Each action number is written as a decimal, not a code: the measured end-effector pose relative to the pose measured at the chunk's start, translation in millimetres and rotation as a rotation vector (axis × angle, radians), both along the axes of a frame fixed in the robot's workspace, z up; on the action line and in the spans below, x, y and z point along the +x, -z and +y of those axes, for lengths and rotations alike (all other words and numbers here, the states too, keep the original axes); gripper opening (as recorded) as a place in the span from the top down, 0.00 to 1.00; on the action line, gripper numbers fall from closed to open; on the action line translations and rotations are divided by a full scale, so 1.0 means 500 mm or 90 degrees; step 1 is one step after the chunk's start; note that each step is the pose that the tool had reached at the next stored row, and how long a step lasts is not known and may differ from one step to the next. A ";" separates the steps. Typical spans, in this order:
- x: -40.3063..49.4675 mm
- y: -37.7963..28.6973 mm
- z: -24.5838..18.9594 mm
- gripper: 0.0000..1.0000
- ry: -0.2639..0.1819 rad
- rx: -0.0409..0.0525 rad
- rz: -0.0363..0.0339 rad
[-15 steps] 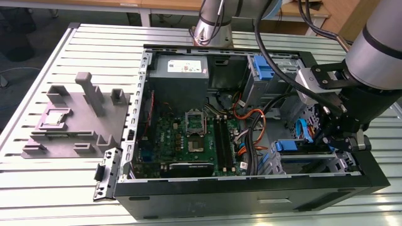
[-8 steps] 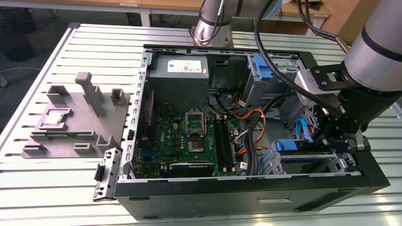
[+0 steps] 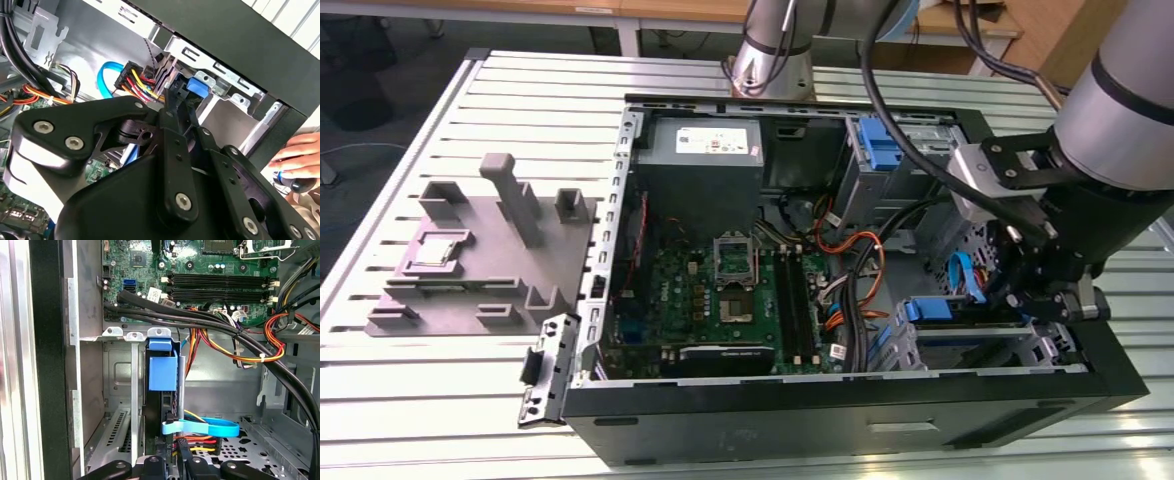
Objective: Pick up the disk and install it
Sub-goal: 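Insert the second disk wire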
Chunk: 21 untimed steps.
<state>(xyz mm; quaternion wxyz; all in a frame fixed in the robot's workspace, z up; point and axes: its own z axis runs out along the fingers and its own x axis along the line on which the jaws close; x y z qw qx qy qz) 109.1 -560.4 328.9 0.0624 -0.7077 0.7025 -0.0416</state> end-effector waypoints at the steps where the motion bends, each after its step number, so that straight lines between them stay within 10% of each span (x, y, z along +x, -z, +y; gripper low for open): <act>1: 0.000 -0.004 0.0000 0.76 0.000 0.0000 0.0000; 11: 0.000 -0.052 0.0000 0.76 0.000 -0.0001 0.0000; 18: 0.000 -0.054 0.0000 0.76 0.000 0.0002 0.0001; 21: 0.000 -0.054 0.0000 0.76 0.000 0.0001 0.0118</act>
